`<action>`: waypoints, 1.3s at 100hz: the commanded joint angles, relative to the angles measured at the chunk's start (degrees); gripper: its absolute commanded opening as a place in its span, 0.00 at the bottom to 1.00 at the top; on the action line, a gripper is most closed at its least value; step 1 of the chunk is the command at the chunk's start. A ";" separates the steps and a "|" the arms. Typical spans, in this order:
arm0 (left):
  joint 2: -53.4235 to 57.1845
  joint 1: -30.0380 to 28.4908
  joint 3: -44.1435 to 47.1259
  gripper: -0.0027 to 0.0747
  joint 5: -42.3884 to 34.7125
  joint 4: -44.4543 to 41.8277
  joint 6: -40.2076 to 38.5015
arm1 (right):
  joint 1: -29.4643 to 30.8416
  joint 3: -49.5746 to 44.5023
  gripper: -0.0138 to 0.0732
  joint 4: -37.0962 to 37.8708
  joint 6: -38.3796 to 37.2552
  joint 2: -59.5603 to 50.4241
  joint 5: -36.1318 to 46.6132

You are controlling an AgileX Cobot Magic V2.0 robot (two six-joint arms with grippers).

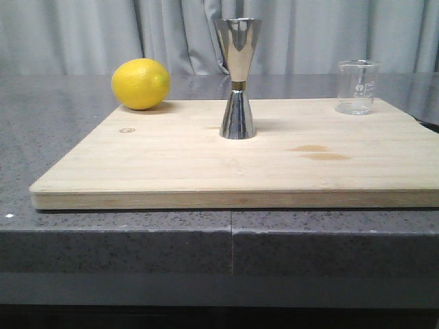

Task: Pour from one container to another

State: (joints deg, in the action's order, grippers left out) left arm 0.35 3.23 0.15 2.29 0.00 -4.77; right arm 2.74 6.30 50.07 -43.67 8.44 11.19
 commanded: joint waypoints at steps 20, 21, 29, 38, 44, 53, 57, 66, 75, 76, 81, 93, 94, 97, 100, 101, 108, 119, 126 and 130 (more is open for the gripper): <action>1.30 -0.11 1.34 0.01 -3.73 0.00 0.67 | 0.00 1.55 0.08 -0.56 0.13 0.56 2.80; 1.30 -0.11 1.34 0.01 -3.73 0.00 0.67 | 0.00 1.55 0.08 -0.56 0.13 0.56 2.80; 1.30 -0.11 1.34 0.01 -3.33 0.00 0.71 | 0.00 1.55 0.08 -0.56 0.13 0.56 2.80; 1.30 -0.11 1.34 0.01 -2.96 -0.55 2.23 | 0.00 1.55 0.08 -0.56 0.13 0.56 2.80; 1.30 -0.11 1.34 0.01 -2.87 -0.55 2.70 | 0.00 1.55 0.08 -0.56 0.13 0.56 2.80; 1.30 -0.11 1.34 0.01 -2.87 -0.55 2.70 | 0.00 1.55 0.08 -0.56 0.13 0.56 2.80; 1.30 -0.11 1.34 0.01 -2.87 -0.55 2.70 | 0.00 1.55 0.08 -0.56 0.13 0.56 2.80; 1.30 -0.11 1.34 0.01 -2.87 -0.55 2.70 | 0.00 1.55 0.08 -0.56 0.13 0.56 2.80; 1.30 -0.11 1.34 0.01 -2.87 -0.55 2.70 | 0.00 1.55 0.08 -0.56 0.13 0.56 2.80; 1.30 -0.11 1.34 0.01 -2.87 -0.55 2.70 | 0.00 1.55 0.08 -0.56 0.13 0.56 2.80; 1.30 -0.11 1.34 0.01 -2.87 -0.55 2.70 | 0.00 1.55 0.08 -0.56 0.13 0.56 2.80; 1.30 -0.11 1.34 0.01 -2.87 -0.55 2.70 | 0.00 1.55 0.08 -0.56 0.13 0.56 2.80; 1.30 -0.11 1.34 0.01 -2.87 -0.55 2.70 | 0.00 1.55 0.08 -0.56 0.13 0.56 2.80; 1.30 -0.11 1.34 0.01 -2.87 -0.55 2.70 | 0.00 1.55 0.08 -0.56 0.13 0.56 2.80; 1.30 -0.11 1.34 0.01 -2.87 -0.55 2.70 | 0.00 1.55 0.08 -0.56 0.13 0.56 2.80; 1.30 -0.11 1.34 0.01 -2.87 -0.55 2.70 | 0.00 1.55 0.08 -0.56 0.13 0.56 2.80; 1.30 -0.11 1.34 0.01 -2.87 -0.55 2.70 | 0.00 1.55 0.08 -0.56 0.13 0.56 2.80; 1.30 -0.11 1.34 0.01 -2.87 -0.55 2.70 | 0.00 1.55 0.08 -0.56 0.13 0.56 2.80; 1.30 -0.11 1.34 0.01 -2.87 -0.55 2.70 | 0.00 1.55 0.08 -0.56 0.13 0.56 2.80; 1.30 -0.11 1.34 0.01 -2.87 -0.55 2.70 | 0.00 1.55 0.08 -0.44 0.13 0.56 2.80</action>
State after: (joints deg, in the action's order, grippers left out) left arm 0.35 3.21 0.15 3.46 -0.48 -1.92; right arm 2.74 6.30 50.07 -43.67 8.44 11.28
